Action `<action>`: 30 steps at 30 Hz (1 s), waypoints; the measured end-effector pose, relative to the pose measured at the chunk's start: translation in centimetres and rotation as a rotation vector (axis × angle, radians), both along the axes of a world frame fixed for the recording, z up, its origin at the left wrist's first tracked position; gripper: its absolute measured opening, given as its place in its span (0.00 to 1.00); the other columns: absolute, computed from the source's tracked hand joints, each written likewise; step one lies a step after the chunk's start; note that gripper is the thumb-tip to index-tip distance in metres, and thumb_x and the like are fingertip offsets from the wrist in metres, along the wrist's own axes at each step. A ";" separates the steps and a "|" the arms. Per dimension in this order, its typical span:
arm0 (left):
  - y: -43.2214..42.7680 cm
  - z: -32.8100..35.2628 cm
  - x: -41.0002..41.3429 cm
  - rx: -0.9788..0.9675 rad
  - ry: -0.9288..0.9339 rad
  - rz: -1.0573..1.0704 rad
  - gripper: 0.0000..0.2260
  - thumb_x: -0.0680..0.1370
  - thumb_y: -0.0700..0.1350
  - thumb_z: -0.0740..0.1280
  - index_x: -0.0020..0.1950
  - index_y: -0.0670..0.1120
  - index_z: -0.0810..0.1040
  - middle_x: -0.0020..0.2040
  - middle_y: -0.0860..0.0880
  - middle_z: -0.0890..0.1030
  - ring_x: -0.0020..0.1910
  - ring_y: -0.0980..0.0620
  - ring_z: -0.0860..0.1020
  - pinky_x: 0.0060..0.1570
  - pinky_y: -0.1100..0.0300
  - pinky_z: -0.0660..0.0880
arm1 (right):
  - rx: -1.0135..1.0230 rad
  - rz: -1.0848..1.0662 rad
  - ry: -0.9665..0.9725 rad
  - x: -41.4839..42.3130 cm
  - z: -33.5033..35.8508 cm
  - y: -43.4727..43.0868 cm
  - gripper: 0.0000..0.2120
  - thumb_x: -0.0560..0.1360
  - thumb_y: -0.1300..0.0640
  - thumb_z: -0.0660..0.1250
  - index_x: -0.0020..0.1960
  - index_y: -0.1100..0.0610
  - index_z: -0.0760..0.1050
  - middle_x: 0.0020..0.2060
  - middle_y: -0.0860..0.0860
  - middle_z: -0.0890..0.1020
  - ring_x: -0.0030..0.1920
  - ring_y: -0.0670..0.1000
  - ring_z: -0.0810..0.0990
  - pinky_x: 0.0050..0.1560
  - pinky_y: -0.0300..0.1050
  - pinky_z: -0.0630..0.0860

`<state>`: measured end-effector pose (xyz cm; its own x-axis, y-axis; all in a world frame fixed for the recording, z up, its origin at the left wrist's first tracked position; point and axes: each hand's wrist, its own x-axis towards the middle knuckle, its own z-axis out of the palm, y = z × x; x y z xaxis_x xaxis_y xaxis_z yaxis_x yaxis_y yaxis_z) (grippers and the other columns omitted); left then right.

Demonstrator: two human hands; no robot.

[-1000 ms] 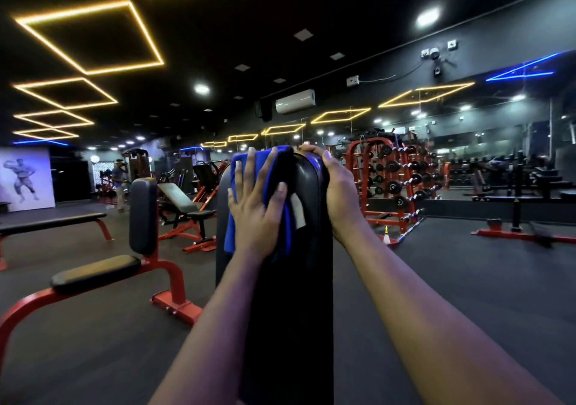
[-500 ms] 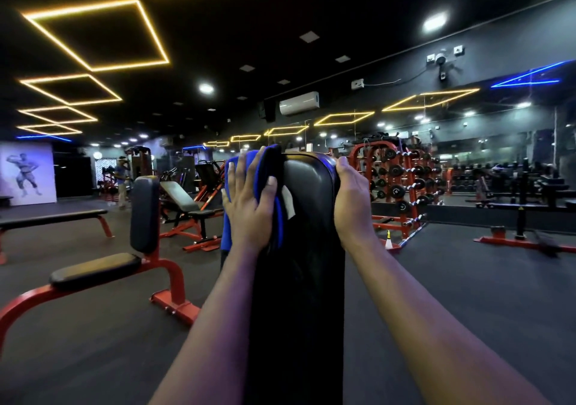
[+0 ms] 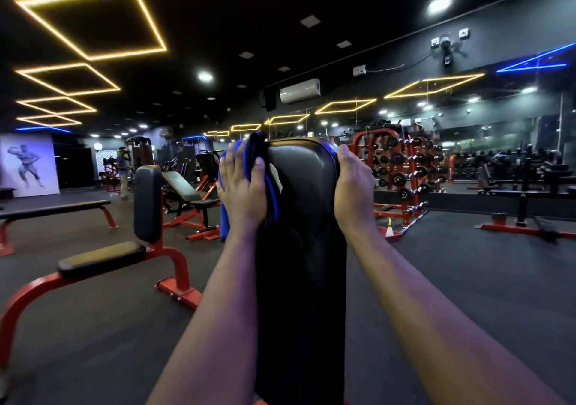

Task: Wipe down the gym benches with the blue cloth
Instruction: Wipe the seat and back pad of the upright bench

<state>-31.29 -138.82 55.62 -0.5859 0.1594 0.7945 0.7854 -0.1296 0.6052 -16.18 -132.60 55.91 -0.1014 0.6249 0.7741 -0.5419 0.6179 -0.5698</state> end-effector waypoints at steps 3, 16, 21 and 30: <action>0.6 -0.5 3.3 -0.049 -0.250 0.078 0.25 0.82 0.58 0.53 0.79 0.57 0.56 0.80 0.52 0.53 0.79 0.50 0.49 0.75 0.40 0.45 | -0.027 -0.003 -0.003 -0.2 -0.2 -0.1 0.23 0.79 0.44 0.55 0.35 0.61 0.68 0.32 0.59 0.69 0.32 0.57 0.64 0.34 0.56 0.63; -0.1 -2.0 -0.5 0.036 -0.158 0.025 0.25 0.81 0.57 0.55 0.78 0.56 0.59 0.79 0.53 0.58 0.77 0.51 0.55 0.73 0.41 0.52 | -0.047 -0.015 -0.021 -0.4 -1.1 0.6 0.23 0.83 0.46 0.55 0.31 0.52 0.65 0.26 0.51 0.65 0.28 0.53 0.61 0.30 0.51 0.59; -0.9 -6.9 1.2 0.077 -0.142 0.035 0.30 0.76 0.60 0.55 0.78 0.54 0.60 0.78 0.51 0.60 0.78 0.52 0.54 0.74 0.52 0.50 | -0.105 -0.047 -0.083 -0.3 -3.0 0.3 0.27 0.84 0.42 0.52 0.30 0.54 0.65 0.24 0.49 0.66 0.26 0.50 0.64 0.28 0.44 0.59; -1.0 -2.2 -0.6 -0.012 -0.077 0.023 0.29 0.77 0.56 0.54 0.78 0.51 0.61 0.77 0.48 0.62 0.76 0.47 0.58 0.74 0.51 0.52 | -0.136 -0.155 -0.069 0.1 -3.2 -0.4 0.28 0.84 0.46 0.53 0.27 0.53 0.58 0.18 0.43 0.61 0.21 0.43 0.59 0.25 0.38 0.55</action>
<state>-31.89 -139.78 53.44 -0.6487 0.1543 0.7452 0.7392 -0.1049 0.6652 -16.11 -133.04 52.72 -0.0459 0.7352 0.6763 -0.4035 0.6056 -0.6858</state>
